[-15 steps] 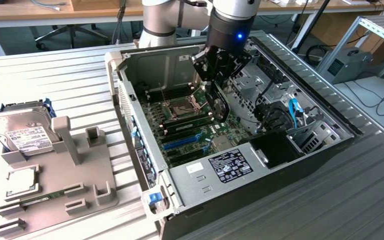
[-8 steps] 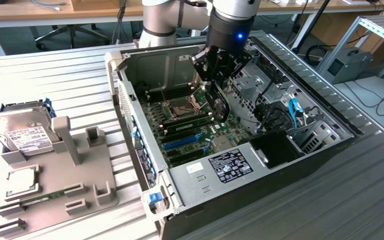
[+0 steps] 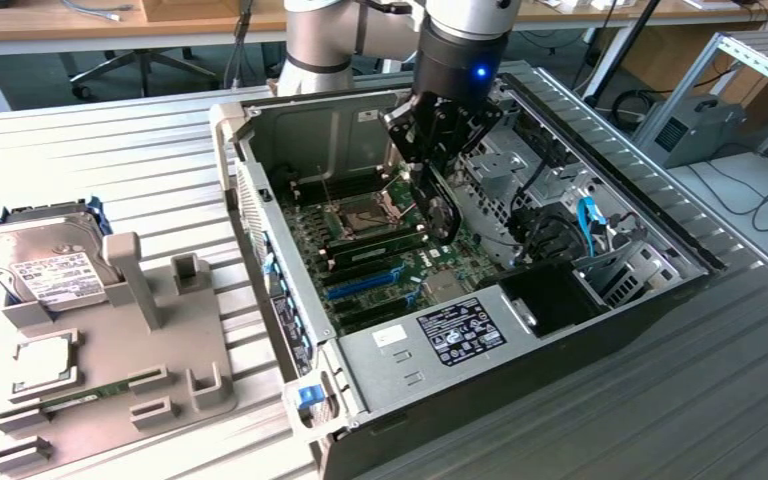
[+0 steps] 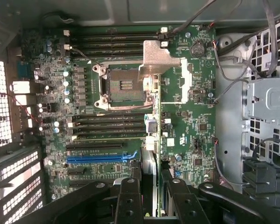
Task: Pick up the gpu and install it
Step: 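Insert the gpu into the slot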
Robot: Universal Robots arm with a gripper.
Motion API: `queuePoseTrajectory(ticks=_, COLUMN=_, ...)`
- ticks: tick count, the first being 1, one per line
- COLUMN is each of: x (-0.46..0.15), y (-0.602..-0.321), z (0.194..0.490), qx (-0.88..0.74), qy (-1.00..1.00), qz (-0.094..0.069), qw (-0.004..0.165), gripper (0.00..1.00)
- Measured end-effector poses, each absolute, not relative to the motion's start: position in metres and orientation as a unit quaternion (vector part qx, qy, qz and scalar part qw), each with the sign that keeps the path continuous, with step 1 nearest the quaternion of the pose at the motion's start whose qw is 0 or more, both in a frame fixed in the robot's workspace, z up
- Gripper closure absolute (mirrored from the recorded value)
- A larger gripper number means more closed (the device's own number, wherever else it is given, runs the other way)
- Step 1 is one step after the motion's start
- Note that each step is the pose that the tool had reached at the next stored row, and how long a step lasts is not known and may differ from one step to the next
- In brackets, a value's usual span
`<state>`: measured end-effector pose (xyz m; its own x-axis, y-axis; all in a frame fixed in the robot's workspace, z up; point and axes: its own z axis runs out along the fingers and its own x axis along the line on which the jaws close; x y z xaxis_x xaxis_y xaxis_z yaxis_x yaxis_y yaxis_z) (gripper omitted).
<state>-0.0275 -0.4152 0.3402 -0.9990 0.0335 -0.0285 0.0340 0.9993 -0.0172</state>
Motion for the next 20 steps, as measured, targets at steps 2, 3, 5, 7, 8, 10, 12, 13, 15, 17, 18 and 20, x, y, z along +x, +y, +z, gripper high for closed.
queuePoseTrajectory(ticks=2, x=-0.0275, y=-0.4152, z=0.3402, qx=0.014, qy=1.0, qz=-0.009, qw=0.014, gripper=0.74)
queuePoseTrajectory(ticks=3, x=-0.0275, y=-0.4152, z=0.3402, qx=0.012, qy=1.0, qz=-0.009, qw=0.014, gripper=0.74)
queuePoseTrajectory(ticks=5, x=-0.0275, y=-0.4152, z=0.3402, qx=0.007, qy=1.0, qz=-0.009, qw=0.014, gripper=0.74)
queuePoseTrajectory(ticks=7, x=-0.0275, y=-0.4152, z=0.3402, qx=0.003, qy=1.0, qz=-0.009, qw=0.014, gripper=0.74)
queuePoseTrajectory(ticks=8, x=-0.0275, y=-0.4152, z=0.3403, qx=0.001, qy=1.0, qz=-0.009, qw=0.014, gripper=0.74)
queuePoseTrajectory(ticks=10, x=-0.0275, y=-0.4152, z=0.3403, qx=-0.003, qy=1.0, qz=-0.009, qw=0.014, gripper=0.74)
queuePoseTrajectory(ticks=12, x=-0.0275, y=-0.4152, z=0.3403, qx=-0.006, qy=1.0, qz=-0.009, qw=0.014, gripper=0.74)
queuePoseTrajectory(ticks=13, x=-0.0275, y=-0.4152, z=0.3403, qx=-0.009, qy=1.0, qz=-0.008, qw=0.014, gripper=0.74)
queuePoseTrajectory(ticks=15, x=-0.0275, y=-0.4152, z=0.3402, qx=-0.012, qy=1.0, qz=-0.008, qw=0.014, gripper=0.74)
queuePoseTrajectory(ticks=17, x=-0.0275, y=-0.4152, z=0.3402, qx=-0.016, qy=1.0, qz=-0.008, qw=0.014, gripper=0.74)
queuePoseTrajectory(ticks=18, x=-0.0275, y=-0.4152, z=0.3402, qx=-0.018, qy=1.0, qz=-0.008, qw=0.014, gripper=0.74)
queuePoseTrajectory(ticks=20, x=-0.0275, y=-0.4152, z=0.3402, qx=-0.023, qy=1.0, qz=-0.008, qw=0.014, gripper=0.74)
